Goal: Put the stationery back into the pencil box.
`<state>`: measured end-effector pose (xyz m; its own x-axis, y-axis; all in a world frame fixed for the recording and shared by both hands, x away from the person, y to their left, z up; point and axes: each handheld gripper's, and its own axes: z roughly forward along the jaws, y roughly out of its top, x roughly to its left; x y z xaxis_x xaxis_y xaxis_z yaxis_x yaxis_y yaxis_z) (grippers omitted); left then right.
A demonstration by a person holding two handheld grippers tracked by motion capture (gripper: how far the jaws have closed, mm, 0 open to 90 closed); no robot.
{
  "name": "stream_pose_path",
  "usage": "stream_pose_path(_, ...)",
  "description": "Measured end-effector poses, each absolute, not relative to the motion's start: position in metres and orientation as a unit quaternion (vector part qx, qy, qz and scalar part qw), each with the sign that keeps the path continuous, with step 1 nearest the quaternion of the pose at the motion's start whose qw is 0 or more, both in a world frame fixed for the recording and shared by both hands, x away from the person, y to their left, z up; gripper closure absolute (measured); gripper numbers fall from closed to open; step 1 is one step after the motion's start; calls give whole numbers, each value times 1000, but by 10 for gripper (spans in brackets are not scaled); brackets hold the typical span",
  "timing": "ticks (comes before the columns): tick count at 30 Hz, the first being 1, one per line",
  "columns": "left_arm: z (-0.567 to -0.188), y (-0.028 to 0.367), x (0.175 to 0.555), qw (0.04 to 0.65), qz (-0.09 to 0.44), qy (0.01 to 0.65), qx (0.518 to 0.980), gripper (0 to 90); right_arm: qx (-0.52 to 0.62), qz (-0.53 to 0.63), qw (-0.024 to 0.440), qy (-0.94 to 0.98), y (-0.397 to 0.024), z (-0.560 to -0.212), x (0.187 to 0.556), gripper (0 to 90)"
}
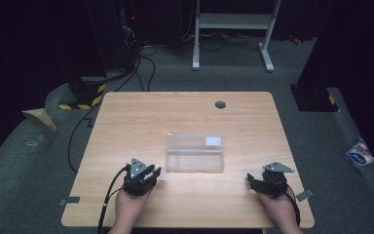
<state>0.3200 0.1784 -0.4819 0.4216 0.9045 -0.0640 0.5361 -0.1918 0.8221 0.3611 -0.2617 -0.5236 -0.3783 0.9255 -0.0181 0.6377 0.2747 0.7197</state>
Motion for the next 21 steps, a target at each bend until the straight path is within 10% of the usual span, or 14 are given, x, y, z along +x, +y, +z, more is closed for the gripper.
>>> stream_pose_path(21, -489, 159, 337, 425, 221, 463, 746, 680, 520, 318, 227, 760, -261, -524, 361, 221)
